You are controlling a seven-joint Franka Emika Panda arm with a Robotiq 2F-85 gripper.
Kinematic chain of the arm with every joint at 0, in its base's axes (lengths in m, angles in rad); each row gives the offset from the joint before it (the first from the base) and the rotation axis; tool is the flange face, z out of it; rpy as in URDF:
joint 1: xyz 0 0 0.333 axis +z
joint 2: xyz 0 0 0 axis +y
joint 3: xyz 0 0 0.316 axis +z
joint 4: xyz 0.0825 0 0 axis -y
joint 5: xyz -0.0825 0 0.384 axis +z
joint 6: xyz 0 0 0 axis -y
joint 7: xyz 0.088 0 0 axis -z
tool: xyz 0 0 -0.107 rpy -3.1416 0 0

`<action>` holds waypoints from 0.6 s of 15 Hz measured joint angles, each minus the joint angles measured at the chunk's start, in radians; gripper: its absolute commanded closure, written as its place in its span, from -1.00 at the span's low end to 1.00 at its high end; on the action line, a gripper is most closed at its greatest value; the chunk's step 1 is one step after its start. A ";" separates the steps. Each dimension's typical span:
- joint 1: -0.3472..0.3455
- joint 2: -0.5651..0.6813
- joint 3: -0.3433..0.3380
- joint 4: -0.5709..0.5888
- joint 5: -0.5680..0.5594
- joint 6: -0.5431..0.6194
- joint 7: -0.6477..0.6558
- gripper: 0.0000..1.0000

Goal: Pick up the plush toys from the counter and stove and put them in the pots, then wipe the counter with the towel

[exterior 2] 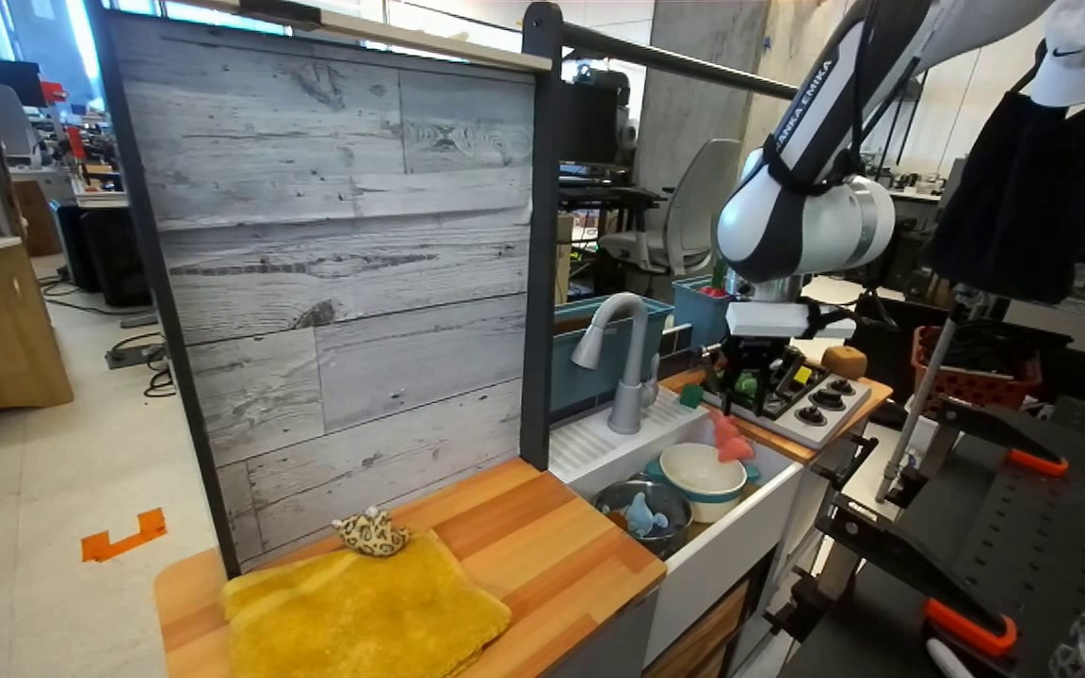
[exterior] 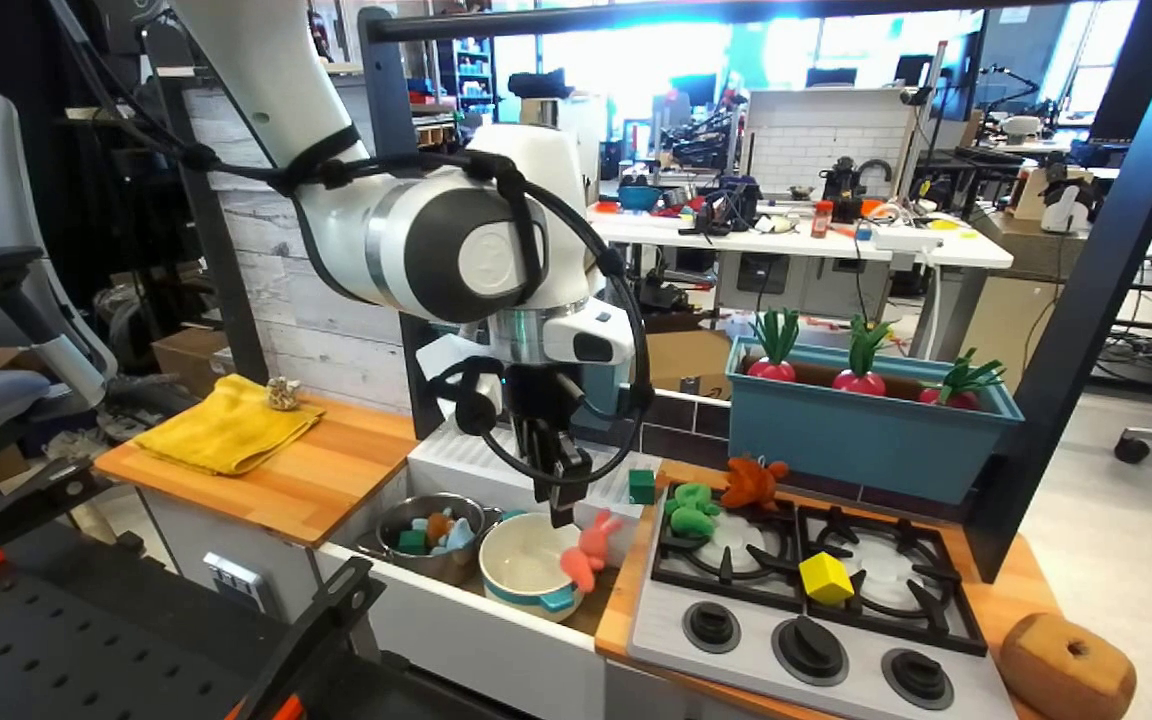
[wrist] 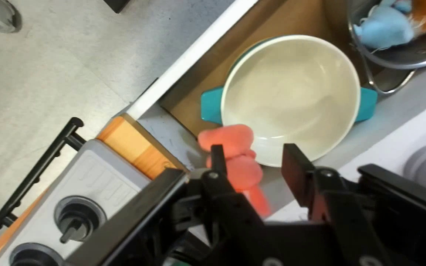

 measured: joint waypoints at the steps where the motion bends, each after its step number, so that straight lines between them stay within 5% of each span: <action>1: -0.032 -0.012 0.039 -0.001 0.003 0.009 -0.030 -0.78; 4: -0.091 -0.040 0.133 -0.007 0.007 0.012 -0.101 -1.00; 9: -0.101 -0.067 0.203 -0.038 0.007 0.012 -0.169 -1.00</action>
